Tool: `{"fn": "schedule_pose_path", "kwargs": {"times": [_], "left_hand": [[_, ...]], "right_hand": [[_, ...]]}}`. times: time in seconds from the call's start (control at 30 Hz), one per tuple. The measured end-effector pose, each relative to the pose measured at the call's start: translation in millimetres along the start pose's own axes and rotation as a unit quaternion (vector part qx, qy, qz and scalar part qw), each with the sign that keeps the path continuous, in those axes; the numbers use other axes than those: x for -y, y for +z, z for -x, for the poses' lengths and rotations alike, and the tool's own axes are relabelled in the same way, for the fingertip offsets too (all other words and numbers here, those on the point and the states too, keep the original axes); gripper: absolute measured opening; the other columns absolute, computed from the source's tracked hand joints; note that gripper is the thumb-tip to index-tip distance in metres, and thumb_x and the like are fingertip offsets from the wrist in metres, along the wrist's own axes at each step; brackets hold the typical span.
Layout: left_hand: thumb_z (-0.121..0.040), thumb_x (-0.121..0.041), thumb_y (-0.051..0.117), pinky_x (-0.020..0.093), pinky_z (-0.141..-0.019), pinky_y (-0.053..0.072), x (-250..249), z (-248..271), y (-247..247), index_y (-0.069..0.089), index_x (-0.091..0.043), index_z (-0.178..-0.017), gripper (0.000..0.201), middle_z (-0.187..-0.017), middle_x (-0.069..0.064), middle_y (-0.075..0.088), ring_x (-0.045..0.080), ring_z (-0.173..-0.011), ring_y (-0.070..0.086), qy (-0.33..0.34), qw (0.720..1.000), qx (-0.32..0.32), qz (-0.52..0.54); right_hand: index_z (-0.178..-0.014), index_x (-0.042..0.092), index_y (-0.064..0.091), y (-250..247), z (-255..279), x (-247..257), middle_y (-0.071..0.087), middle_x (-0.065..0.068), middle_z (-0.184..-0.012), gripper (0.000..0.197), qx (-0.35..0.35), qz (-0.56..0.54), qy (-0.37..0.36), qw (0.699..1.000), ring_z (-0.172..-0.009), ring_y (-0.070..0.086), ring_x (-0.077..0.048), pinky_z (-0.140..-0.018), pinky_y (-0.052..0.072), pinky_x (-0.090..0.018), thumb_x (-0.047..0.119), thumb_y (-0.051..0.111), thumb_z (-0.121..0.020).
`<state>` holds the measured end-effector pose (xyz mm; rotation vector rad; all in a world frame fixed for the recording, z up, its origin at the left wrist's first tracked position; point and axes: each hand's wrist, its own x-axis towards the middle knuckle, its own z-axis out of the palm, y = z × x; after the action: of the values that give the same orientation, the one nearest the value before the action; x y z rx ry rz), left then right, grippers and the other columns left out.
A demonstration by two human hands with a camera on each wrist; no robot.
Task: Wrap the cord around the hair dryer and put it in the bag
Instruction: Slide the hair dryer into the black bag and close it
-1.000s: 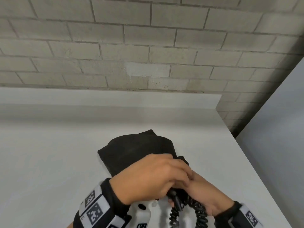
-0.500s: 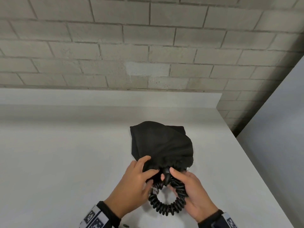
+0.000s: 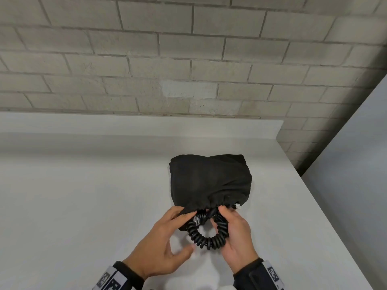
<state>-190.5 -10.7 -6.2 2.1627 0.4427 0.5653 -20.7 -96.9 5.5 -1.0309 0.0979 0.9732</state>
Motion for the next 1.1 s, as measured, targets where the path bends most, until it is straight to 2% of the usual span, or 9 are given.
{"fn": "schedule_pose_path", "kwargs": {"times": [0.1, 0.23, 0.43, 0.5, 0.6, 0.67, 0.77, 0.93, 1.1], "left_hand": [[-0.082, -0.054, 0.074, 0.014, -0.103, 0.039, 4.7, -0.7, -0.4, 0.056, -0.038, -0.136, 0.059, -0.131, -0.026, 0.050, 0.004, -0.125, 0.050, -0.007, 1.000, -0.023, 0.013], [-0.083, -0.056, 0.071, 0.017, -0.099, 0.045, 7.1, -2.8, 9.5, 0.063, -0.040, -0.129, 0.050, -0.124, -0.026, 0.055, 0.005, -0.120, 0.055, -0.015, 0.997, -0.075, 0.015], [-0.080, -0.053, 0.071, 0.009, -0.089, 0.044, 0.2, -10.6, 8.5, 0.061, -0.048, -0.124, 0.045, -0.116, -0.025, 0.058, 0.004, -0.110, 0.058, -0.014, 0.992, -0.127, 0.022], [-0.083, -0.046, 0.073, 0.009, -0.082, 0.045, -2.0, -13.1, 5.3, 0.066, -0.046, -0.118, 0.036, -0.107, -0.021, 0.063, 0.005, -0.100, 0.061, -0.016, 0.989, -0.146, 0.028], [-0.086, -0.030, 0.072, 0.016, -0.076, 0.051, -1.7, -14.2, 2.0, 0.071, -0.044, -0.112, 0.029, -0.098, -0.016, 0.066, 0.010, -0.090, 0.065, -0.013, 0.990, -0.142, 0.017], [-0.089, -0.022, 0.070, 0.021, -0.077, 0.054, -4.2, -14.0, 3.2, 0.071, -0.042, -0.113, 0.030, -0.100, -0.016, 0.066, 0.011, -0.092, 0.065, 0.000, 0.992, -0.123, 0.002], [-0.092, -0.010, 0.065, 0.018, -0.083, 0.052, -13.0, -12.9, 8.3, 0.067, -0.043, -0.117, 0.041, -0.105, -0.022, 0.060, 0.010, -0.098, 0.062, 0.009, 0.998, -0.062, -0.029], [-0.089, -0.007, 0.055, 0.012, -0.088, 0.044, -22.5, -17.1, 6.8, 0.067, -0.040, -0.112, 0.042, -0.114, -0.029, 0.054, 0.006, -0.108, 0.054, 0.015, 0.997, -0.016, -0.073], [-0.083, 0.003, 0.054, 0.007, -0.089, 0.041, -26.1, -18.0, -7.3, 0.067, -0.041, -0.109, 0.053, -0.117, -0.033, 0.053, 0.000, -0.113, 0.051, 0.019, 0.996, -0.032, -0.082]], "right_hand": [[-0.114, -0.005, 0.065, 3.1, 0.0, -2.8, 0.071, -0.023, -0.111, 0.023, -0.013, 0.010, 0.003, 1.000, -0.098, 0.069, -0.031, -0.085, 0.054, -0.037, 0.001, 0.058, -0.093], [-0.114, -0.003, 0.065, 1.1, -2.1, -3.6, 0.071, -0.022, -0.110, 0.024, -0.003, 0.015, 0.007, 1.000, -0.095, 0.069, -0.029, -0.088, 0.054, -0.040, 0.004, 0.054, -0.095], [-0.122, 0.000, 0.062, -13.5, 4.1, 0.2, 0.066, -0.023, -0.122, 0.043, 0.174, 0.052, 0.026, 0.983, -0.114, 0.062, -0.038, -0.103, 0.045, -0.051, 0.019, 0.064, -0.083], [-0.124, -0.004, 0.057, -21.1, 2.5, 0.9, 0.063, -0.027, -0.123, 0.053, 0.220, 0.114, 0.013, 0.969, -0.112, 0.061, -0.040, -0.096, 0.048, -0.051, 0.015, 0.069, -0.075], [-0.119, -0.001, 0.060, -23.5, 1.7, -3.4, 0.067, -0.023, -0.116, 0.039, 0.201, 0.177, -0.015, 0.963, -0.099, 0.065, -0.029, -0.082, 0.054, -0.039, 0.009, 0.071, -0.084], [-0.120, 0.001, 0.060, -21.4, 4.5, -7.5, 0.070, -0.017, -0.116, 0.029, 0.187, 0.191, -0.042, 0.963, -0.106, 0.066, -0.027, -0.089, 0.054, -0.037, 0.008, 0.064, -0.091], [-0.119, 0.003, 0.061, -13.6, 8.0, -7.5, 0.072, -0.012, -0.112, 0.027, 0.164, 0.194, -0.081, 0.964, -0.110, 0.067, -0.025, -0.099, 0.050, -0.041, 0.005, 0.061, -0.092], [-0.110, 0.005, 0.061, 4.5, 8.5, -8.9, 0.074, -0.011, -0.100, 0.021, 0.111, 0.158, -0.118, 0.974, -0.098, 0.071, -0.022, -0.088, 0.056, -0.032, -0.004, 0.059, -0.091], [-0.108, 0.010, 0.058, 5.7, -6.2, -23.0, 0.070, -0.004, -0.091, 0.012, 0.125, 0.353, -0.189, 0.908, -0.086, 0.069, -0.008, -0.078, 0.055, -0.025, 0.008, 0.058, -0.095]]}}
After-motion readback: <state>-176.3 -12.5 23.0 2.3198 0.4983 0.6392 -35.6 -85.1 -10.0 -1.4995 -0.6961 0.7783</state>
